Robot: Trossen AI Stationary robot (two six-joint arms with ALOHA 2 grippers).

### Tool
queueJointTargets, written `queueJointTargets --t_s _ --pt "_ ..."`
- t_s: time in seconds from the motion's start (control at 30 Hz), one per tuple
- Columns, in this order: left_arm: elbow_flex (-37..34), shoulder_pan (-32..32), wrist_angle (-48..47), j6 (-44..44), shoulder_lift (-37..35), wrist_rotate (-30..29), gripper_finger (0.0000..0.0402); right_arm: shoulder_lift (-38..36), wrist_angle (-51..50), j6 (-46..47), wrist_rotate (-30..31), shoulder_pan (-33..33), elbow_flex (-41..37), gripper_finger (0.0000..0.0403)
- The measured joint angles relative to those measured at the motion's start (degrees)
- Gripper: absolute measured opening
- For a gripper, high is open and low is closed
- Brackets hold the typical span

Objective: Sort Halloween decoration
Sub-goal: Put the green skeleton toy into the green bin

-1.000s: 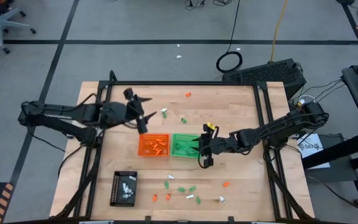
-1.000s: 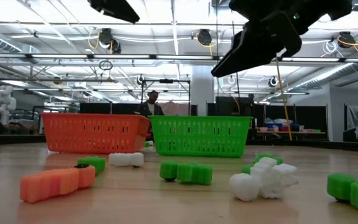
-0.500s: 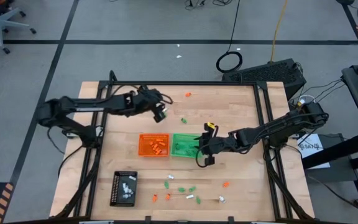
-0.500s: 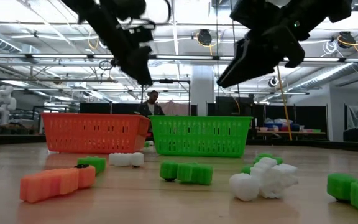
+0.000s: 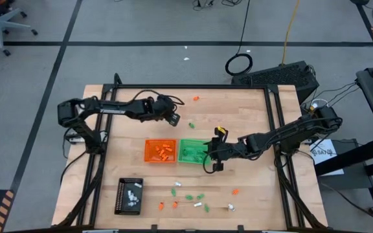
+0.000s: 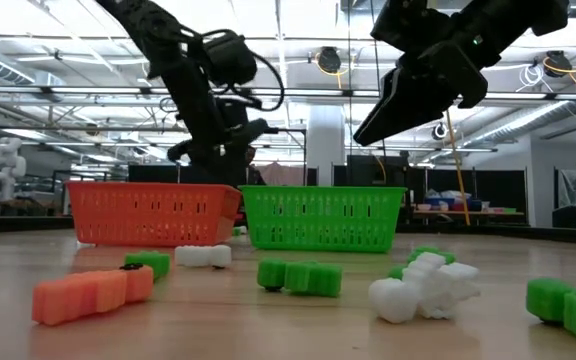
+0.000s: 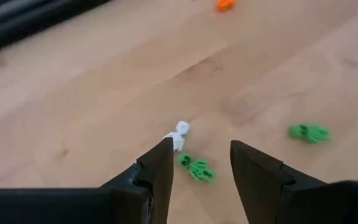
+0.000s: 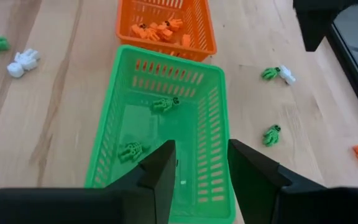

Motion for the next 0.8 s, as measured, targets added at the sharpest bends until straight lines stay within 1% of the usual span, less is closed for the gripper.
queueJointTargets --t_s 0.13,0.23,0.37,0.5,0.57,0.8 --pt "0.0 -0.3 -0.3 -5.2 1.8 -2.4 0.0155 0.0 0.5 1.1 0.0 0.0 0.0 0.013" --pt "0.0 -1.0 -0.5 -8.0 2.5 -3.0 0.0155 0.0 0.7 1.9 0.0 0.0 0.0 0.013" --pt "0.0 -2.9 -0.2 -8.9 3.5 -3.5 0.0155 0.0 0.8 2.8 0.0 0.0 0.0 0.013" --pt "0.0 -4.6 -0.4 -12.0 4.5 -6.0 0.0155 0.0 1.2 2.7 0.0 0.0 0.0 0.013" --pt "0.0 -5.0 -0.3 -13.2 5.1 -7.5 0.0155 0.0 1.7 2.7 0.0 0.0 0.0 0.013" --pt "-0.1 -5.1 -0.4 -13.2 7.0 -8.5 0.0155 0.0 6.1 1.6 -0.1 0.0 0.0 0.013"
